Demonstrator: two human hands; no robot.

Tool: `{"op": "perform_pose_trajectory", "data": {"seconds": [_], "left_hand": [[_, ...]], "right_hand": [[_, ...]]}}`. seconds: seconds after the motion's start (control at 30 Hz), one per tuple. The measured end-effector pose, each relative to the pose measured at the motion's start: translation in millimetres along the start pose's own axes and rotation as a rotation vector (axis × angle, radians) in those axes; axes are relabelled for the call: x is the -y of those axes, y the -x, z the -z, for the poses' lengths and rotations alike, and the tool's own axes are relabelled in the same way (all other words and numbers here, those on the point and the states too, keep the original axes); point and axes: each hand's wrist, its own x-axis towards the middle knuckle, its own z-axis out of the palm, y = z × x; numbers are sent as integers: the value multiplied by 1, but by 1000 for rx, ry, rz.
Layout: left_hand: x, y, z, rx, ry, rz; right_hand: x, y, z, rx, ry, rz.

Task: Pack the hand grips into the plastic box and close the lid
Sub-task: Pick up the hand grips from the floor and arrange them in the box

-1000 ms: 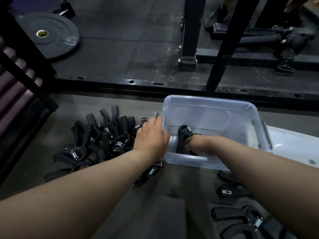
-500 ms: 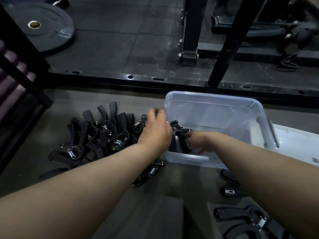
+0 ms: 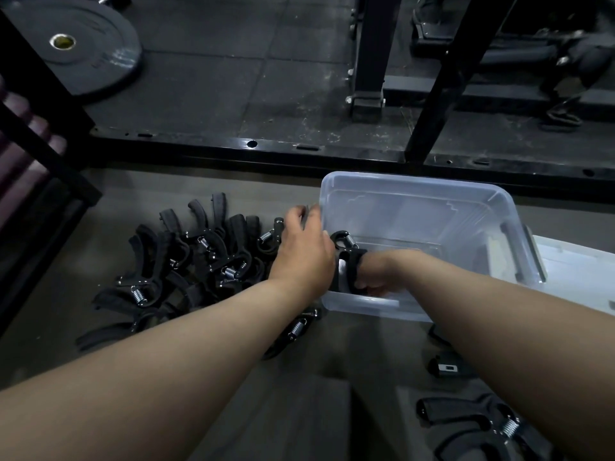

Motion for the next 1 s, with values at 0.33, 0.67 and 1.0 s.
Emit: {"op": "perform_pose_trajectory", "data": {"seconds": [0.33, 0.67, 1.0], "left_hand": [[-5, 2, 1, -21, 39, 23], [-4, 1, 0, -23, 44, 24], [-1, -1, -2, -18, 36, 21]], "right_hand": [[-6, -11, 5, 246, -735, -78], [2, 8, -4, -252, -339, 76], [-10, 0, 25, -265, 53, 50]]}}
